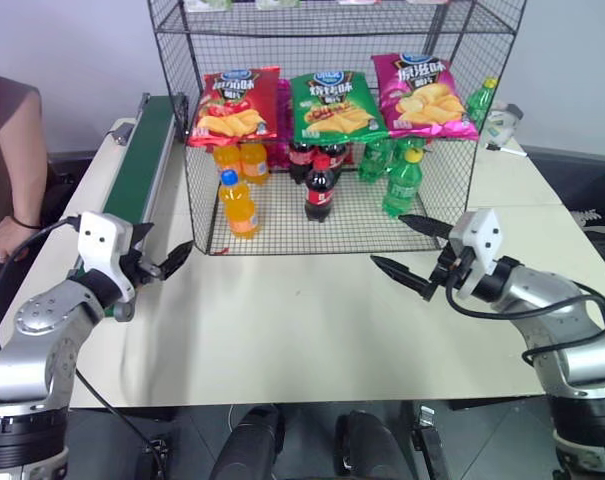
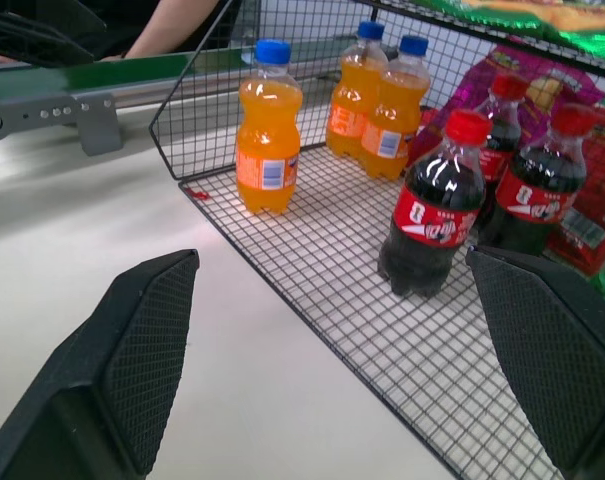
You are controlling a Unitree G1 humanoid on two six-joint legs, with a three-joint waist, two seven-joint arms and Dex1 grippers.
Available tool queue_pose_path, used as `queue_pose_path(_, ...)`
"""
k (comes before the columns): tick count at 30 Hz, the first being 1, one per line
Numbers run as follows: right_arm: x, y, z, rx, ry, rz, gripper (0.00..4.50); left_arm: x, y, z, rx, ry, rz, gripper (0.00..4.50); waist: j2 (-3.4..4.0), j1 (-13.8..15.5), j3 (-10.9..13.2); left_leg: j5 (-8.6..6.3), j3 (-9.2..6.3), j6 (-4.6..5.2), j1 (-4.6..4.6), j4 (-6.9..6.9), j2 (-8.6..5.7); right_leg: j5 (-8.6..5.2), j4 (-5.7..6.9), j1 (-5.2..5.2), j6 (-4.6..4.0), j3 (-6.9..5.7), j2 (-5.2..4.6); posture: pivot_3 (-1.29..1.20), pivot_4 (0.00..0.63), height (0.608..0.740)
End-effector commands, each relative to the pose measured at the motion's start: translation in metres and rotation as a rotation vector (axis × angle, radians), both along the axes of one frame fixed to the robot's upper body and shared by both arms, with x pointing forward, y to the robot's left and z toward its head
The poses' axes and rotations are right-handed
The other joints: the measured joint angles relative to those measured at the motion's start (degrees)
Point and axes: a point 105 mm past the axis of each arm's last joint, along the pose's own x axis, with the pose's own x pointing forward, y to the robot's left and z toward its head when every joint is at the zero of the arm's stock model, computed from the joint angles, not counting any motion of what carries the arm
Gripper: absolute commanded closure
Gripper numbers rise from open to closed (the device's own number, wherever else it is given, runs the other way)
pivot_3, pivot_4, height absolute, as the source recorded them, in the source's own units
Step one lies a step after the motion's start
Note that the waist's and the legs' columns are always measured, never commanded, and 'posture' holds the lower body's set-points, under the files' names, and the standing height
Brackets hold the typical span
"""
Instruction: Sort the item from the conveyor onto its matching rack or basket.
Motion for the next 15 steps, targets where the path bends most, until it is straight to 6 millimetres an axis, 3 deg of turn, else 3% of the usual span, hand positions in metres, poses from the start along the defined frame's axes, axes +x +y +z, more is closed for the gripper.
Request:
queue_pose_path(1, -0.0021, 0.0026, 0.0106, 0.011, -0.042, 0.015, 0.00, -0.0027, 0.0042, 0.0119, 0.019, -0.052, 0.015, 0.05, 0.00, 0.00, 0.00, 0.00, 0.00, 0.00, 0.00, 0.00, 0.00, 0.00, -0.01, 0.00, 0.00, 0.00, 0.00, 0.00, 0.150, 0.740)
queue_pose_path(15, -0.0040, 0.0023, 0.0076, 0.011, -0.048, 0.011, 0.00, -0.0022, 0.0036, 0.0120, -0.006, -0.041, 0.017, 0.05, 0.00, 0.00, 0.00, 0.00, 0.00, 0.00, 0.00, -0.01, 0.00, 0.00, -0.03, 0.00, 0.00, 0.00, 0.00, 0.00, 0.150, 0.740)
